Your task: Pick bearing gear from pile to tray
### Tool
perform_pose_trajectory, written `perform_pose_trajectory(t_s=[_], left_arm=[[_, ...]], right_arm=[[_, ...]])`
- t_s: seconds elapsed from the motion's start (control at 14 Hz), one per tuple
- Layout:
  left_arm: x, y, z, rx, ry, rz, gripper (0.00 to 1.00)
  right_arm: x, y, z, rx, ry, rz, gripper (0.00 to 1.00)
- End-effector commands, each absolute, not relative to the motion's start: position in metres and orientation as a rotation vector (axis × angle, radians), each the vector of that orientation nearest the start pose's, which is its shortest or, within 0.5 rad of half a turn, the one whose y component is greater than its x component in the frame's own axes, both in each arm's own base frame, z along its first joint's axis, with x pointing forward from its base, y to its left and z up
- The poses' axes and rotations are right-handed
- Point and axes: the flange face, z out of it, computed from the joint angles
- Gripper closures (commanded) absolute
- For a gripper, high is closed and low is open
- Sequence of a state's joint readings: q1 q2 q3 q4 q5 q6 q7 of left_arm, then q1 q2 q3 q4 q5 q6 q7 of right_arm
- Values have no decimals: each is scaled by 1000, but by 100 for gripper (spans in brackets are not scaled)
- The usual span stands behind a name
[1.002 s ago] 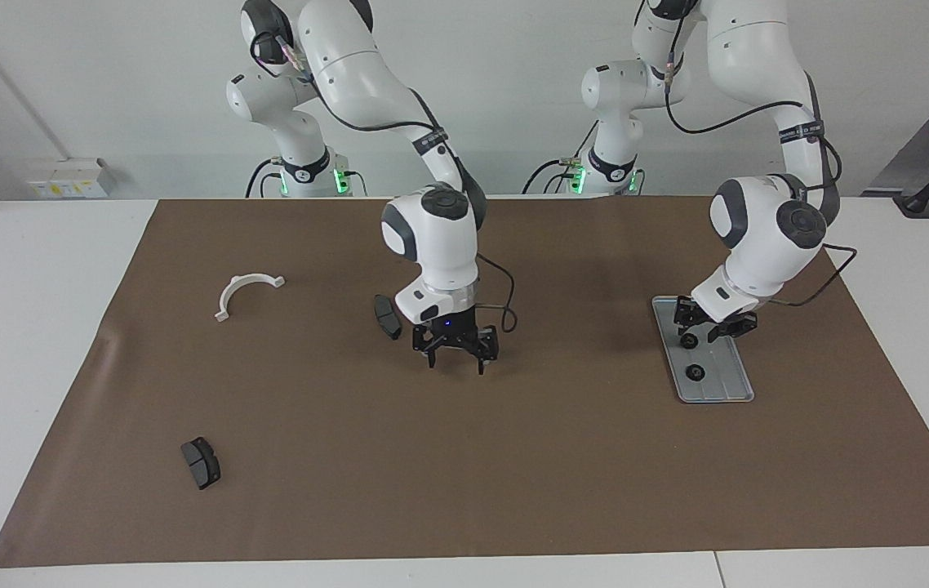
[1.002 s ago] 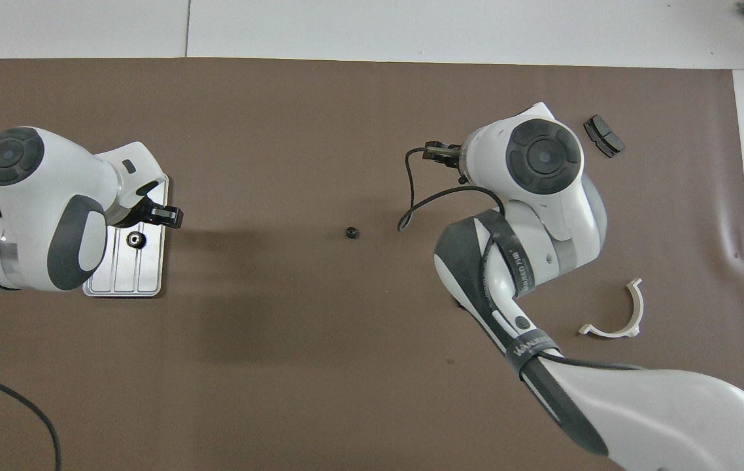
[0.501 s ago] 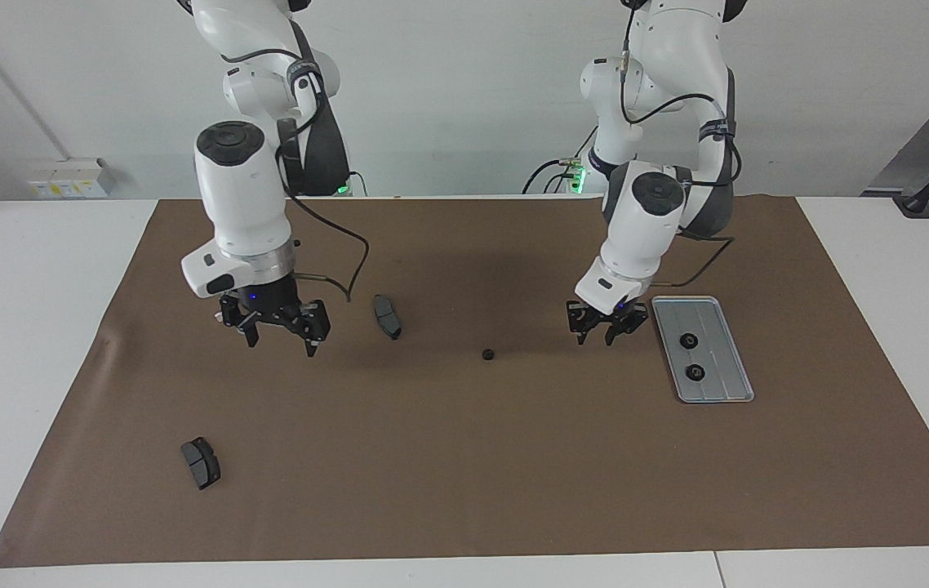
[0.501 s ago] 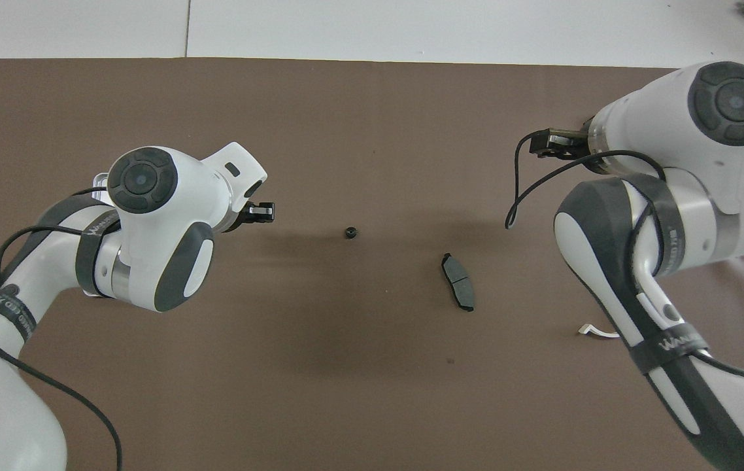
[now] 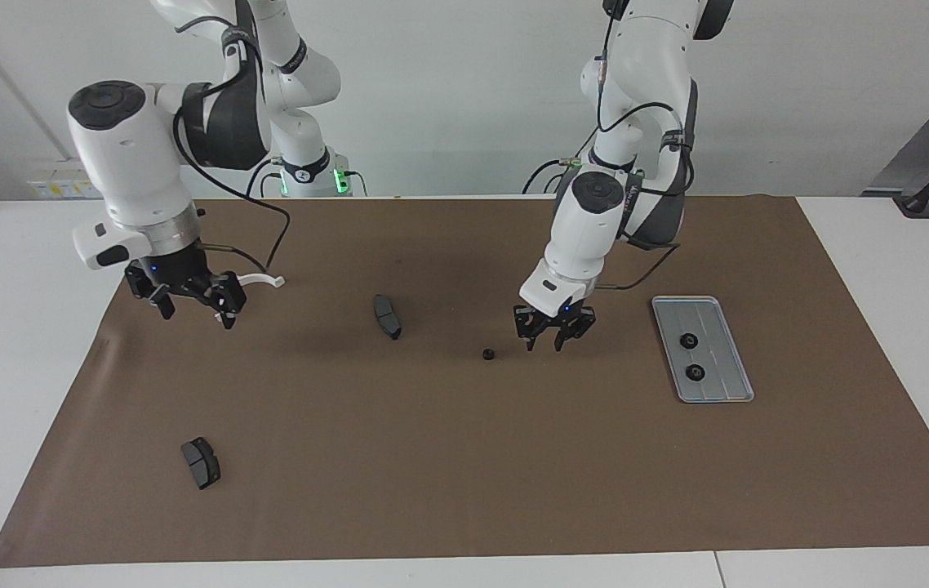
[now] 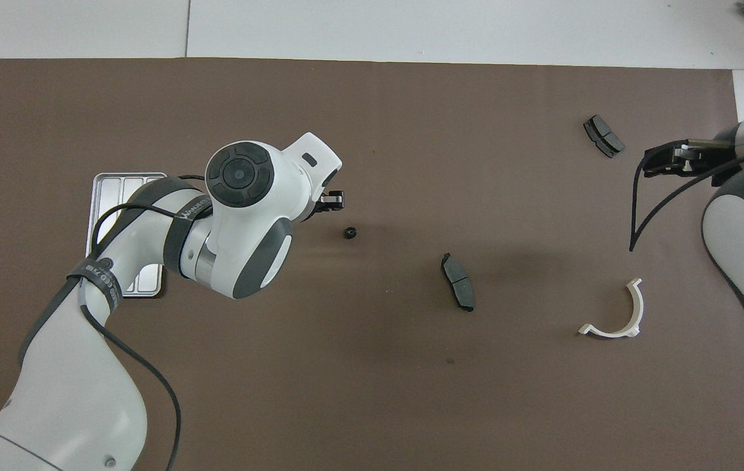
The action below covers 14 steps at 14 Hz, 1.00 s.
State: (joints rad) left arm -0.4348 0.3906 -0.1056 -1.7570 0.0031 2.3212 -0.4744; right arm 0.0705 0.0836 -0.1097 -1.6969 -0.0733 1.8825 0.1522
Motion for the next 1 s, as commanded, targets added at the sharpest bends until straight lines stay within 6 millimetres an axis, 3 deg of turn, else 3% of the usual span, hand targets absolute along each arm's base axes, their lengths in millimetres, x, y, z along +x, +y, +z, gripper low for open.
perform_pose_trajectory(t_s=[0.0, 0.14, 0.29, 0.79, 0.93], left_arm=[[585, -356, 354, -3266, 82, -231, 46], [587, -373, 349, -3274, 72, -241, 47], [586, -376, 347, -3280, 72, -253, 48], [561, -392, 325, -3256, 128, -171, 52], [554, -393, 317, -3247, 138, -145, 53]], right_arm=[[572, -48, 571, -3147, 242, -126, 0], [551, -50, 595, -3149, 205, -87, 0], [532, -47, 607, -3161, 198, -7, 0], [530, -31, 605, -3162, 166, -10, 0], [527, -24, 615, -3169, 145, 53, 0]])
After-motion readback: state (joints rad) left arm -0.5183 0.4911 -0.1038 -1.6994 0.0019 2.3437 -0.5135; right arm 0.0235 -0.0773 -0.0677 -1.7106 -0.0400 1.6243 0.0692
